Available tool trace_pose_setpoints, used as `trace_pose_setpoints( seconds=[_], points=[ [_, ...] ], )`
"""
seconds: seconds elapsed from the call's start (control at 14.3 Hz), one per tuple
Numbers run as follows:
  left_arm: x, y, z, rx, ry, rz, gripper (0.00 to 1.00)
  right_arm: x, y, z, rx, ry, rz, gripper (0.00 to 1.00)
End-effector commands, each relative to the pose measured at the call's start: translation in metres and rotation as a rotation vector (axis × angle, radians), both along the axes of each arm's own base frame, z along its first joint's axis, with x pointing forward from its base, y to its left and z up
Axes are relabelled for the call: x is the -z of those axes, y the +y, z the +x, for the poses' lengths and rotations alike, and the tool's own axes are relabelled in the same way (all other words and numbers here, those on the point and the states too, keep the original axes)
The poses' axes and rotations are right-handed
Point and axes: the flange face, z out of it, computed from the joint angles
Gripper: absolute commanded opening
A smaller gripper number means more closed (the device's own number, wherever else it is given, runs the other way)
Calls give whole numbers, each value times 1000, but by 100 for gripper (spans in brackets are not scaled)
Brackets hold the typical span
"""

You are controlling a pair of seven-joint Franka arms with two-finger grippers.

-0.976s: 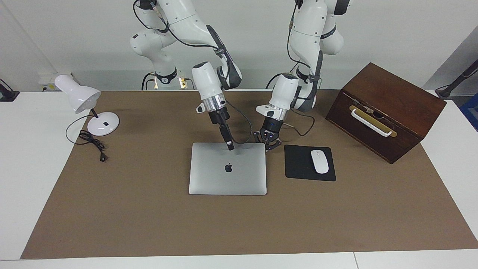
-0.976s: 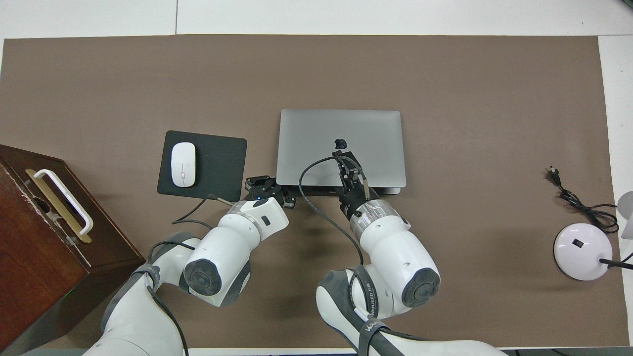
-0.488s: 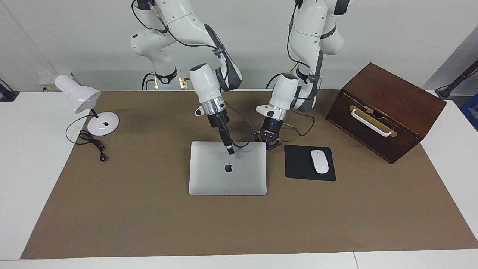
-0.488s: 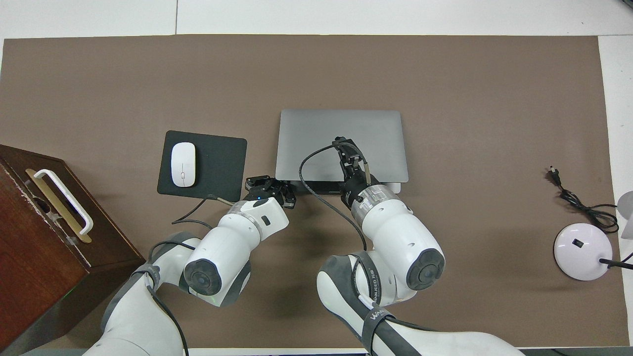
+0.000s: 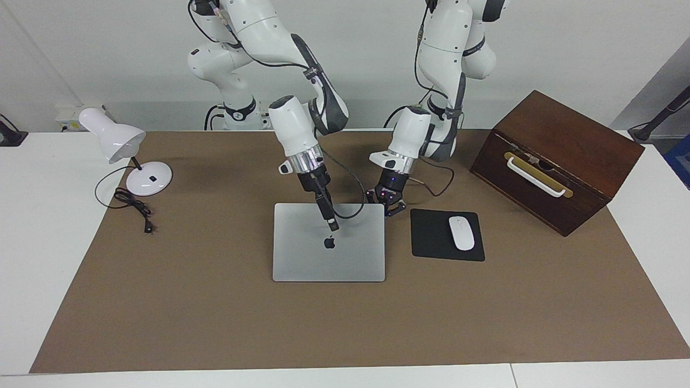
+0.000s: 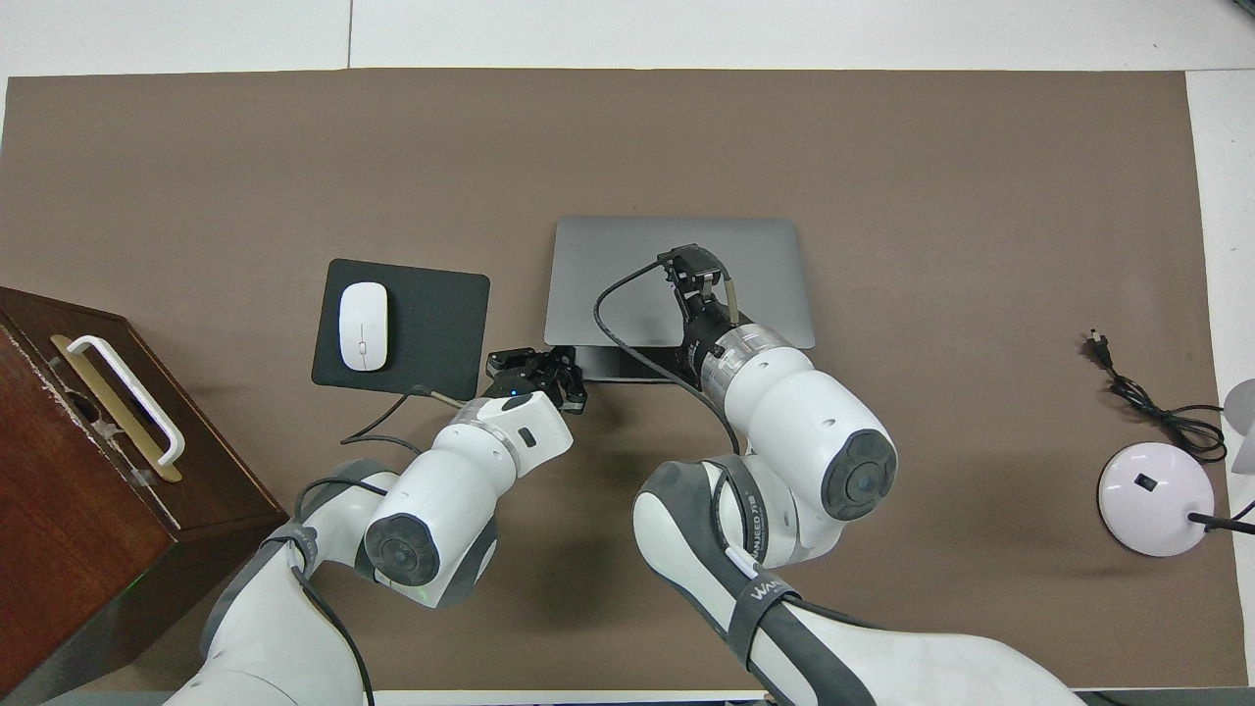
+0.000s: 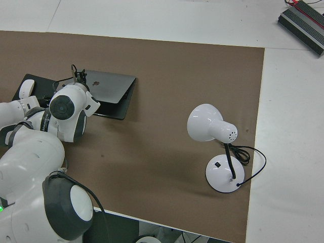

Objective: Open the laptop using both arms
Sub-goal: 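Lift the laptop lid upward and away with the right gripper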

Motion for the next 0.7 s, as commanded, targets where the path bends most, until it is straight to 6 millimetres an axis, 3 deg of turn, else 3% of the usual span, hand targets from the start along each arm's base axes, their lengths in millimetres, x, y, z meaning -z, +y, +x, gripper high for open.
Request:
trace_pose_setpoints(
  seconds=[0.0,0.63],
  points=[
    [20,-4,4,0,13,10,0,-17,-13,31,-25,18,-5,100],
    [20,-3,5,-1,12,10,0,-83,-44,87,-96,135,-7,100]
  ],
)
